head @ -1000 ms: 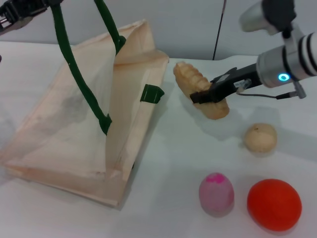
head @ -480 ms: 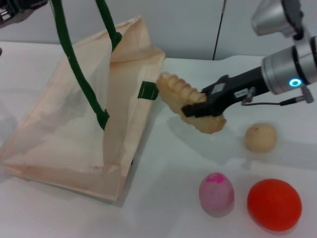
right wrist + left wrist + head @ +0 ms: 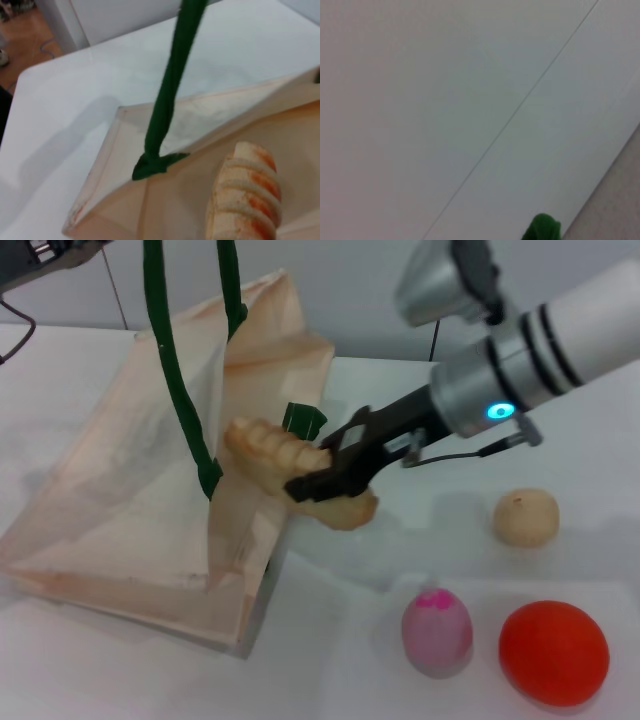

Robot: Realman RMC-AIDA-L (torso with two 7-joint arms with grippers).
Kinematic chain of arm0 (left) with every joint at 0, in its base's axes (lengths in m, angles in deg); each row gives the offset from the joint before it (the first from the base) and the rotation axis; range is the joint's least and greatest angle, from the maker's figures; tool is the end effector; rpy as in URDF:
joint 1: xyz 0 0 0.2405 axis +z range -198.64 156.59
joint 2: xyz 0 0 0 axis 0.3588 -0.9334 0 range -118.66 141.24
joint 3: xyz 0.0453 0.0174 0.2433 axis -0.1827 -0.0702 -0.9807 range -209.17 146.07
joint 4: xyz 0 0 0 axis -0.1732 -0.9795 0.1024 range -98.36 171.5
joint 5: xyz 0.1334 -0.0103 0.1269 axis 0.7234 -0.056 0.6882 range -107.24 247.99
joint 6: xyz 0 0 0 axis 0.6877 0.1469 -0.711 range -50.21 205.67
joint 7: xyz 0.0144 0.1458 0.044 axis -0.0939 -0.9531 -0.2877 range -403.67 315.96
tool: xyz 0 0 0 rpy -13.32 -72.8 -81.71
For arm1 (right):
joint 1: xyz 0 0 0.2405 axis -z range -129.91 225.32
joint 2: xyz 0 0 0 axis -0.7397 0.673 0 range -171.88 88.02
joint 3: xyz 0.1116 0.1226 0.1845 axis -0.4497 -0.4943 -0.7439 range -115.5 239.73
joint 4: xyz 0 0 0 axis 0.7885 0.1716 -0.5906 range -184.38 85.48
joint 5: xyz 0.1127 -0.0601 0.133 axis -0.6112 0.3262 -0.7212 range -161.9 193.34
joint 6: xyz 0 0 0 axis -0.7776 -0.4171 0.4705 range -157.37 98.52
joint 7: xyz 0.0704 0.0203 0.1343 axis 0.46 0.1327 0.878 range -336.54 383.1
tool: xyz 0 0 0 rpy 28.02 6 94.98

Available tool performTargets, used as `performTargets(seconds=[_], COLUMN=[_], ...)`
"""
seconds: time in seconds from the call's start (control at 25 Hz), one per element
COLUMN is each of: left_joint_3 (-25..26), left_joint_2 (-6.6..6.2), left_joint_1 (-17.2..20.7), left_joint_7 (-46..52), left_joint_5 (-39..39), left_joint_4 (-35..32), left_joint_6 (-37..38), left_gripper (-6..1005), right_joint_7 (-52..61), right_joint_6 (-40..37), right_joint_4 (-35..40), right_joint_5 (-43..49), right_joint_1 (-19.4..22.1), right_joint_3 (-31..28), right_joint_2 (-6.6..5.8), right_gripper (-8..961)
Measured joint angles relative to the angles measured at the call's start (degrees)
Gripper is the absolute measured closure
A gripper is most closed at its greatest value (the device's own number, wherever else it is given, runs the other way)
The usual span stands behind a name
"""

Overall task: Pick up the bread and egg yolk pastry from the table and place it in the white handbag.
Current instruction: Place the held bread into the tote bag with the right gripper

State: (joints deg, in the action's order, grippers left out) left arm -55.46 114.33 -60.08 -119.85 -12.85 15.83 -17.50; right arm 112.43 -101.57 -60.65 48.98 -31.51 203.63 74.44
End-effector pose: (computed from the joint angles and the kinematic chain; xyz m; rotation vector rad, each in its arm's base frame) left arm -0.2111 0.3721 0.1262 -2.2860 -1.0711 -1.3947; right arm 0.0905 0.3886 -0.0778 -3.0885 0.4881 0.0621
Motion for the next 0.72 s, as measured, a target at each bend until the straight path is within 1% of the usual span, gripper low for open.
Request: performTargets(seconds=[0.08, 0.16, 0.32, 0.44, 0.72], left_joint_3=[0.0, 0.0, -0.2, -0.2, -0.2], left_joint_2=[0.04, 0.07, 0.53, 0.75, 1.29], left_joint_1=[-0.2, -0.5, -1.3, -1.8, -2.7], left_joint_7=[0.2, 0.2, 0.3, 0.3, 0.3], left_joint_5=[0.0, 0.1, 0.1, 0.2, 0.1], left_joint_4=[0.0, 0.0, 0.1, 0.1, 0.1], left_joint_6=[-0.5, -1.1, -1.6, -2.7, -3.6], left_gripper=[861, 861, 861, 860, 860], right_joint_7=[2.1, 3.3, 5.5, 5.8, 6.5], right_joint_6=[3.4, 6.3, 11.4, 13.5, 20.3], right_joint_4=[4.2, 7.0, 10.1, 12.2, 21.1], right_joint_5=[0.1, 0.4, 2.0, 2.2, 3.5], right_joint_1=[0.1, 0.0, -0.2, -0.2, -0.3], right_joint_3=[1.9, 2.5, 2.6, 2.6, 2.3], right_joint_2=[-0.07, -0.12, -0.18, -0.22, -0.22], right_gripper=[613, 614, 630, 640, 649])
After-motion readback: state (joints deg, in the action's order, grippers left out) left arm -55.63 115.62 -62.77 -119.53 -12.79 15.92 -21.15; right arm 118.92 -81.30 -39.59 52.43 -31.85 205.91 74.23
